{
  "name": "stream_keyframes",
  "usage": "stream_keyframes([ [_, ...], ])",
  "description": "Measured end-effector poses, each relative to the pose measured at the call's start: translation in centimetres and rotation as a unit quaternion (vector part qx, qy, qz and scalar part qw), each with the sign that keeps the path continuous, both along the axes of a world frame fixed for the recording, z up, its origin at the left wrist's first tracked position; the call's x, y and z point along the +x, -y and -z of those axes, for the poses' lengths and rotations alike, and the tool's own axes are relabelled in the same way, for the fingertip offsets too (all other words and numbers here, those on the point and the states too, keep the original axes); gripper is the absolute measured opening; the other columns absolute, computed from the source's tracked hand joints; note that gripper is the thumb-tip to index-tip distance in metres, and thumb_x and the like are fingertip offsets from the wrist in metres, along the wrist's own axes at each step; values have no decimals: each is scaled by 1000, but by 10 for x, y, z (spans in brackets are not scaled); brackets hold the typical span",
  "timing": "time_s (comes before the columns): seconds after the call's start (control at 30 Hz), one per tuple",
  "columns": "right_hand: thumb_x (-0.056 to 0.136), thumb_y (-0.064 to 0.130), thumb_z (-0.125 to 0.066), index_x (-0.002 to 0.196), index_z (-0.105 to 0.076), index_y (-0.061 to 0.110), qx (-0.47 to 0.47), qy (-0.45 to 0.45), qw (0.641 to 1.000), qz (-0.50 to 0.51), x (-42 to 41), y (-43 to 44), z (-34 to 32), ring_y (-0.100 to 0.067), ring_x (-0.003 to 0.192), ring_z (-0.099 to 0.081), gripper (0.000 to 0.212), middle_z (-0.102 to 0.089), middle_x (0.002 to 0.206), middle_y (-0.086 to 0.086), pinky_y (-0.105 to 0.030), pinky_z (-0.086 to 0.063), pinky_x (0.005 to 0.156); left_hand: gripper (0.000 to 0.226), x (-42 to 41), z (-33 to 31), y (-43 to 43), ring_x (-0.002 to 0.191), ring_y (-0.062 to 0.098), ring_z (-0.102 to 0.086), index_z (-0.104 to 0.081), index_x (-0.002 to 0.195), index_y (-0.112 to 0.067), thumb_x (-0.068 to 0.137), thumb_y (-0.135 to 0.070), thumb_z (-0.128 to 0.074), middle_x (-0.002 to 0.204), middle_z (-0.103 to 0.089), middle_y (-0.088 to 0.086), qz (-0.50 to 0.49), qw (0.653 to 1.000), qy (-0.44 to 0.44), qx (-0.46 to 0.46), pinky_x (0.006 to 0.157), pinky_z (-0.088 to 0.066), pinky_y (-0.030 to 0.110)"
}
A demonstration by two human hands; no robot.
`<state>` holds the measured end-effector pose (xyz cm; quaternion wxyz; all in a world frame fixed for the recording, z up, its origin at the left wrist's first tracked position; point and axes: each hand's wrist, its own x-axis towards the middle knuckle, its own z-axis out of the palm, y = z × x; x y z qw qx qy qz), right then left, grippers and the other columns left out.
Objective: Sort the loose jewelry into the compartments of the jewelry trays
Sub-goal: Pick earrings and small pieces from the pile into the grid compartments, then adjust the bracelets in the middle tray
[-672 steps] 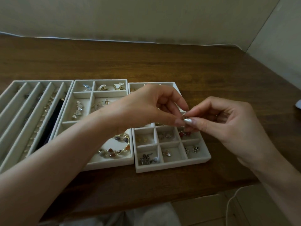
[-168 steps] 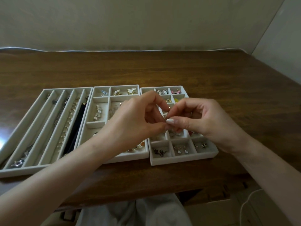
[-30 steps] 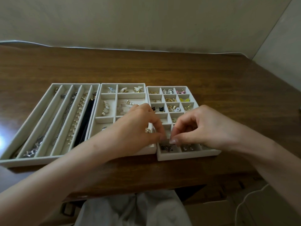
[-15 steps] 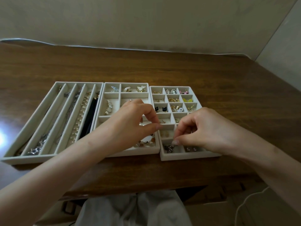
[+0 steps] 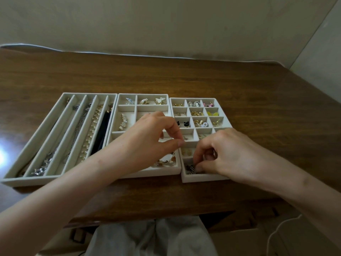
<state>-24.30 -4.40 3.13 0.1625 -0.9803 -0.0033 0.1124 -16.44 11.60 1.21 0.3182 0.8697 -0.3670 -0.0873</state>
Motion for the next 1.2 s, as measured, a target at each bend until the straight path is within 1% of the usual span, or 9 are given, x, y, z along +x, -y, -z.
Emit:
stream_keyframes([
  [0.23, 82, 26, -68, 81, -67, 32, 56, 22, 998, 17, 4, 10, -10, 7, 67, -51, 7, -54, 71, 18, -12, -36, 55, 6, 7, -2, -3, 78, -6, -44, -54, 77, -38, 82, -39, -57, 88, -47, -20, -17, 1000, -4, 1, 59, -34, 11],
  [0.37, 80, 26, -70, 79, -69, 31, 71, 2, 997, 4, 5, 12, -10, 17, 64, -50, 5, -54, 64, 14, -9, -39, 53, 5, 15, -1, -11, 76, -7, -47, -57, 79, -36, 80, -40, -54, 90, -51, -19, -27, 1000, -11, -1, 59, -35, 11],
  [0.47, 80, 28, -70, 80, -68, 31, 78, -2, 997, 0, 5, 11, -7, 4, 64, -54, 3, -61, 70, 5, -11, -40, 53, 4, 22, -2, -20, 68, -13, -46, -60, 80, -33, 83, -35, -56, 83, -53, -18, -42, 999, -5, -22, 58, -36, 5],
  [0.53, 80, 30, -70, 80, -68, 31, 84, 6, 996, -2, 7, 11, -5, -4, 66, -57, 2, -64, 73, 2, -12, -42, 55, 5, 27, -5, -27, 62, -16, -46, -62, 83, -29, 85, -29, -58, 77, -53, -17, -61, 998, -5, -31, 55, -38, 8],
  [0.73, 77, 35, -68, 75, -68, 31, 135, 51, 989, -5, 14, 9, -5, 0, 65, -54, 5, -61, 70, 7, -13, -42, 55, 8, 42, -7, -47, 52, -9, -46, -66, 78, -30, 84, -26, -61, 60, -56, -20, -105, 992, -9, -75, 56, -32, 23],
  [0.87, 79, 33, -68, 78, -68, 30, 155, 47, 987, -8, 21, 3, -4, -2, 65, -53, 3, -62, 72, 4, -12, -43, 57, 7, 46, -3, -58, 49, -3, -45, -66, 79, -28, 83, -28, -61, 58, -53, -13, -118, 989, -15, -87, 54, -32, 22],
  [0.93, 81, 33, -67, 80, -69, 31, 149, 36, 988, -9, 25, 0, -2, -4, 70, -55, 3, -64, 76, 3, -12, -44, 58, 7, 49, 0, -64, 47, 0, -43, -66, 78, -30, 83, -30, -61, 55, -52, -14, -123, 989, -18, -86, 51, -32, 22],
  [1.07, 82, 33, -67, 79, -69, 31, 145, 35, 989, 2, 35, -4, -1, 4, 61, -50, 4, -60, 68, 5, -10, -41, 56, 8, 56, -1, -72, 46, -4, -45, -66, 80, -28, 84, -28, -60, 55, -54, -22, -127, 988, -14, -89, 47, -32, 13],
  [1.2, 85, 29, -65, 82, -69, 34, 140, 41, 989, 6, 42, -6, -1, 5, 62, -50, 7, -60, 70, 5, -11, -41, 57, 8, 63, -1, -80, 46, -3, -44, -67, 80, -28, 83, -31, -60, 56, -53, -23, -128, 987, -17, -99, 47, -31, 13],
])
